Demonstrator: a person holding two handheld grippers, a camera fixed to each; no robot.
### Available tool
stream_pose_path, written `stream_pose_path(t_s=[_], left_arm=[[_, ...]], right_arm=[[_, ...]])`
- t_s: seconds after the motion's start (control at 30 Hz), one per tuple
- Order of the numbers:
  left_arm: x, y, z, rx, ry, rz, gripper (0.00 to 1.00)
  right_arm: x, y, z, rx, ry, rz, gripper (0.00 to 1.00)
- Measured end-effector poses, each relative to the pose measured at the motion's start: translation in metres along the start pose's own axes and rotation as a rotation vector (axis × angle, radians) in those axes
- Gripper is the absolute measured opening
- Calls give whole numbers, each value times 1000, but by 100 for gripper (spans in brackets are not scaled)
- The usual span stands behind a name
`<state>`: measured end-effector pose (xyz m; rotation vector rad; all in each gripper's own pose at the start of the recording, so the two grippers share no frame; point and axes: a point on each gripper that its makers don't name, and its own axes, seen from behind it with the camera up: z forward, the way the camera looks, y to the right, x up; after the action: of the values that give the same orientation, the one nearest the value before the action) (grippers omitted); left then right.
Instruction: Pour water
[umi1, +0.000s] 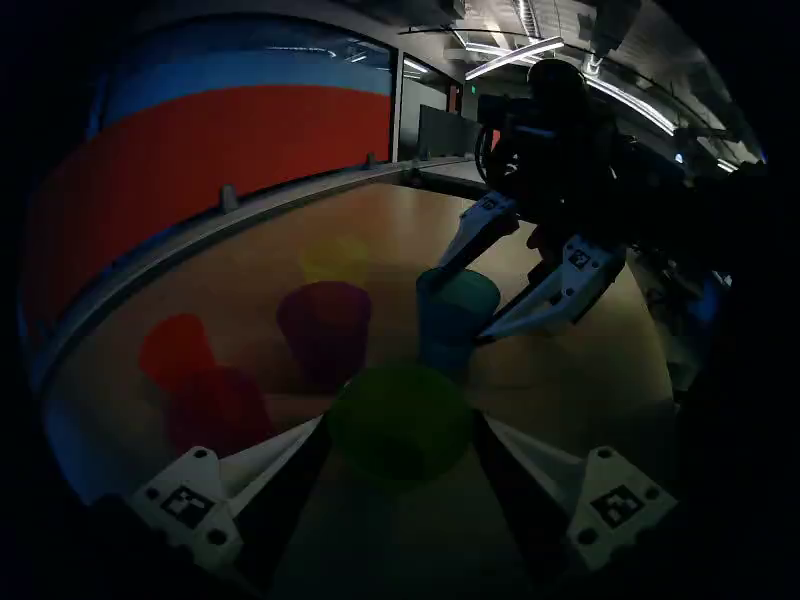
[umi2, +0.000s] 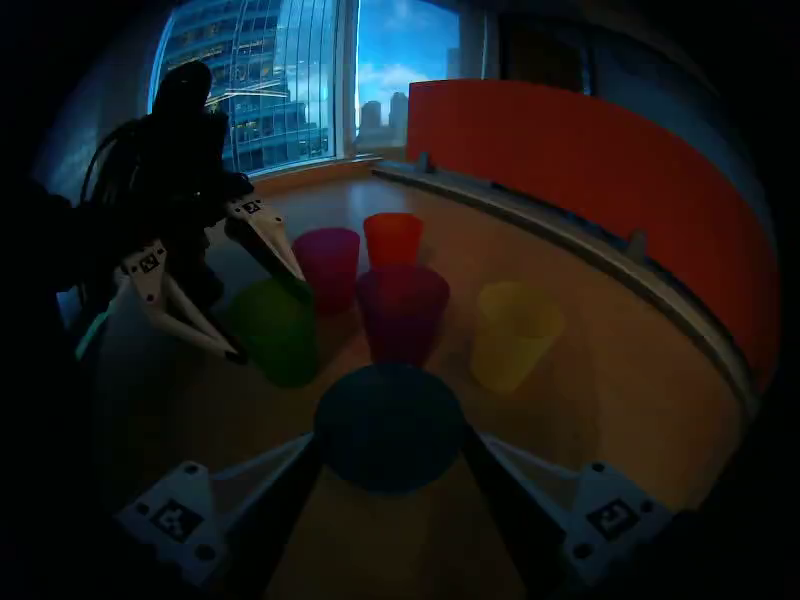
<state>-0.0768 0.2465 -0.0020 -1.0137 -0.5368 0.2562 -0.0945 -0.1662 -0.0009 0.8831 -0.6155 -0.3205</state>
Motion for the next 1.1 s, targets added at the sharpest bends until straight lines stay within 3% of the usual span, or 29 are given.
stream_pose_path(t_s=[0.17, 0.3, 0.67, 0.8, 1.1], left_arm=[[0, -2, 2, 16, -2, 16, 98], [-1, -1, 3, 13, -4, 19, 89], [-1, 1, 3, 9, -1, 23, 89], [1, 0, 1, 14, 5, 24, 89], [8, 3, -11, 19, 25, 25, 89]], right_arm=[[1, 0, 1, 0, 1, -1, 100], [1, 0, 0, -1, 2, 0, 100], [2, 0, 2, -2, 6, 7, 98], [3, 1, 1, -7, 11, 12, 91], [6, -4, -4, -9, 23, 3, 90]])
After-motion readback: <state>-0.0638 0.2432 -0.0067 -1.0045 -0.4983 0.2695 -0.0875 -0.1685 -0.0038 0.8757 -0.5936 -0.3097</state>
